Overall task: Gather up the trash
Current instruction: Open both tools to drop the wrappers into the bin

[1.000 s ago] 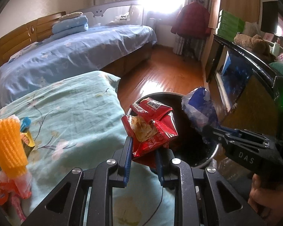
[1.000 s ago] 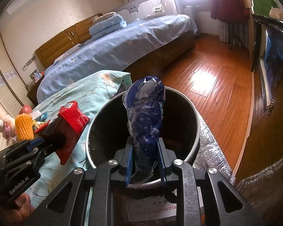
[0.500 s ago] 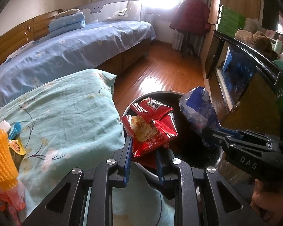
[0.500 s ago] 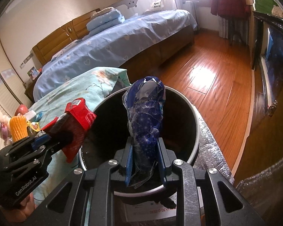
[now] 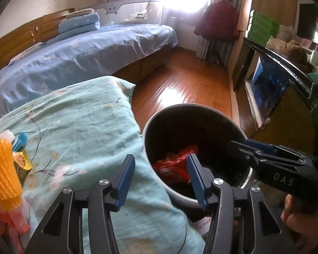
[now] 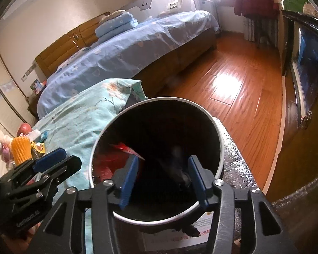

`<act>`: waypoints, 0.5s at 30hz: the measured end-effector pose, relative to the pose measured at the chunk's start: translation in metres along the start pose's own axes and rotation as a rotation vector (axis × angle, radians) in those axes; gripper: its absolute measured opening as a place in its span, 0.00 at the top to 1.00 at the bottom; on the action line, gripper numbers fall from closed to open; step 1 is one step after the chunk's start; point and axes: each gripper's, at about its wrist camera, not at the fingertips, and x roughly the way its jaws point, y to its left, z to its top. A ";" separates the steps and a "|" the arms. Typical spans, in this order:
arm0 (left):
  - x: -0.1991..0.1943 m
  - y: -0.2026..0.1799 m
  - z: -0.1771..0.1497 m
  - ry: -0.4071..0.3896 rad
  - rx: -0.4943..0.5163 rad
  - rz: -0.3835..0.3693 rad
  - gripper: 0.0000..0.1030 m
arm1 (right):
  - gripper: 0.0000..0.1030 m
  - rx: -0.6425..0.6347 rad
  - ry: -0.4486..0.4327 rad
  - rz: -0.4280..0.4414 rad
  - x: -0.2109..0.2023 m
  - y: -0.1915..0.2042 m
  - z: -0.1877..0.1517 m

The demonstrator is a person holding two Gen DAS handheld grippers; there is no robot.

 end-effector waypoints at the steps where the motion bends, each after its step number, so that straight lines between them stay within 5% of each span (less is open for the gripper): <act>1: -0.004 0.002 -0.002 -0.003 -0.009 -0.002 0.46 | 0.45 0.001 -0.003 0.004 0.000 0.001 0.000; 7: -0.037 0.011 -0.019 -0.043 -0.028 0.008 0.39 | 0.30 0.000 -0.032 0.036 -0.013 0.012 -0.003; 15: -0.084 0.034 -0.059 -0.067 -0.088 0.042 0.38 | 0.27 -0.010 -0.047 0.094 -0.022 0.040 -0.018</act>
